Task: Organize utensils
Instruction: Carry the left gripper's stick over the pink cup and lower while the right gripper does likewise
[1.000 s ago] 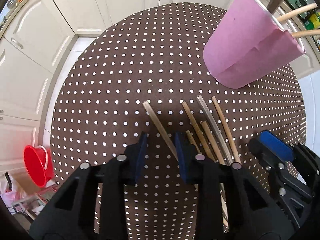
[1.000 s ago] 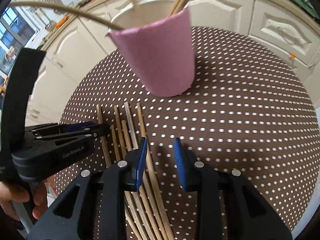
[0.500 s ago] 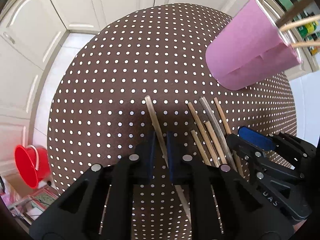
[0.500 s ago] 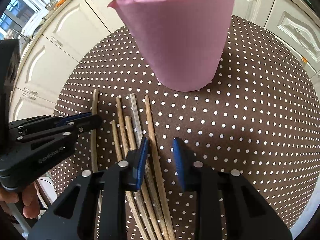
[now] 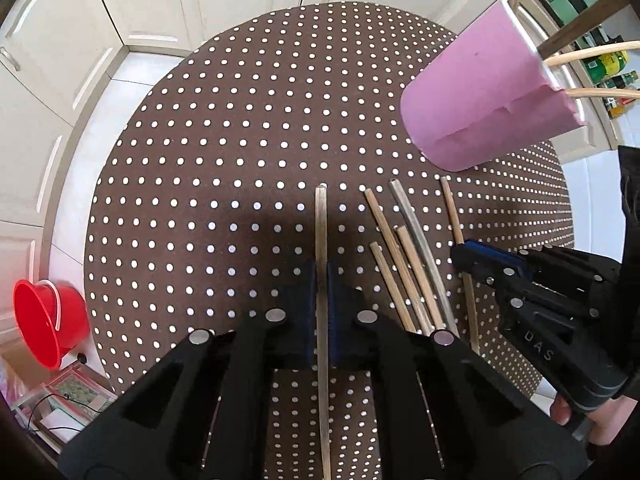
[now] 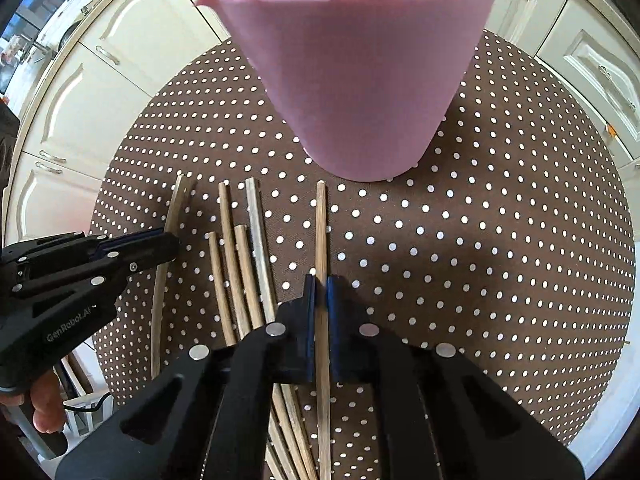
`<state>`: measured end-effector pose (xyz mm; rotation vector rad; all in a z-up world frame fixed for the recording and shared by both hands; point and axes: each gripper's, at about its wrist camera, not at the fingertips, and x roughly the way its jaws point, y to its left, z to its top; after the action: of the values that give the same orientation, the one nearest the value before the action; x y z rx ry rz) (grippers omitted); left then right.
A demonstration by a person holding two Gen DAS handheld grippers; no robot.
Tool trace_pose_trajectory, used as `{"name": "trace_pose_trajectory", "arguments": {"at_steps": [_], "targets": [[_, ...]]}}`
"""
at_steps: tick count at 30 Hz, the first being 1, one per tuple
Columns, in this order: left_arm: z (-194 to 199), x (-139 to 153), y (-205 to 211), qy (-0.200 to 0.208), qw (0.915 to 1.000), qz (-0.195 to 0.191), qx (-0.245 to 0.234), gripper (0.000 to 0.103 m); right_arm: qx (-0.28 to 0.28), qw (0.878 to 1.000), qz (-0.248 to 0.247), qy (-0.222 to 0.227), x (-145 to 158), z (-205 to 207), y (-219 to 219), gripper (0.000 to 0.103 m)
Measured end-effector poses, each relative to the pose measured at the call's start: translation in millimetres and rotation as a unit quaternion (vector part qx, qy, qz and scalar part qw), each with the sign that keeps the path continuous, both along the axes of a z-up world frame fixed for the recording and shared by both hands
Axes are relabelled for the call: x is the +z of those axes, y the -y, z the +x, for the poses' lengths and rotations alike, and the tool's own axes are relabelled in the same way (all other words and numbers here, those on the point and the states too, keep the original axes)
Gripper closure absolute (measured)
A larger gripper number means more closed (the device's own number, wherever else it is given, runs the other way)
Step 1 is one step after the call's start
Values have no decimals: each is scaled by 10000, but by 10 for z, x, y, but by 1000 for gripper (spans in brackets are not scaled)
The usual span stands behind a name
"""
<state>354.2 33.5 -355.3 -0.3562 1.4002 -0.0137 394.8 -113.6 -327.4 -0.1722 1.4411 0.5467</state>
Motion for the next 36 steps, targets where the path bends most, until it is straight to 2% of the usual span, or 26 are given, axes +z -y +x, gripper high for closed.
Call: {"name": "trace_pose_trajectory", "arguments": {"at_steps": [5, 13, 20, 24, 29, 36], "targets": [[-4, 254, -5, 176, 9996, -210, -105, 97, -244, 9990, 385, 41, 179, -45, 130, 98], [12, 835, 87, 742, 9958, -333, -422, 97, -596, 9922, 957, 540, 676, -117, 390, 98], [-68, 1161, 353, 1175, 9898, -400, -700, 97, -816, 9831, 1256, 1053, 1146, -288, 746, 98], [-118, 1379, 442, 1383, 9864, -410, -784, 97, -883, 9783, 1354, 1294, 1264, -426, 721, 98], [-193, 1685, 522, 1744, 9802, -381, -857, 97, -951, 9718, 1452, 1598, 1466, -528, 727, 98], [-196, 2246, 552, 2477, 9647, -216, -865, 97, -1045, 9558, 1637, 2206, 1907, -559, 783, 98]]}}
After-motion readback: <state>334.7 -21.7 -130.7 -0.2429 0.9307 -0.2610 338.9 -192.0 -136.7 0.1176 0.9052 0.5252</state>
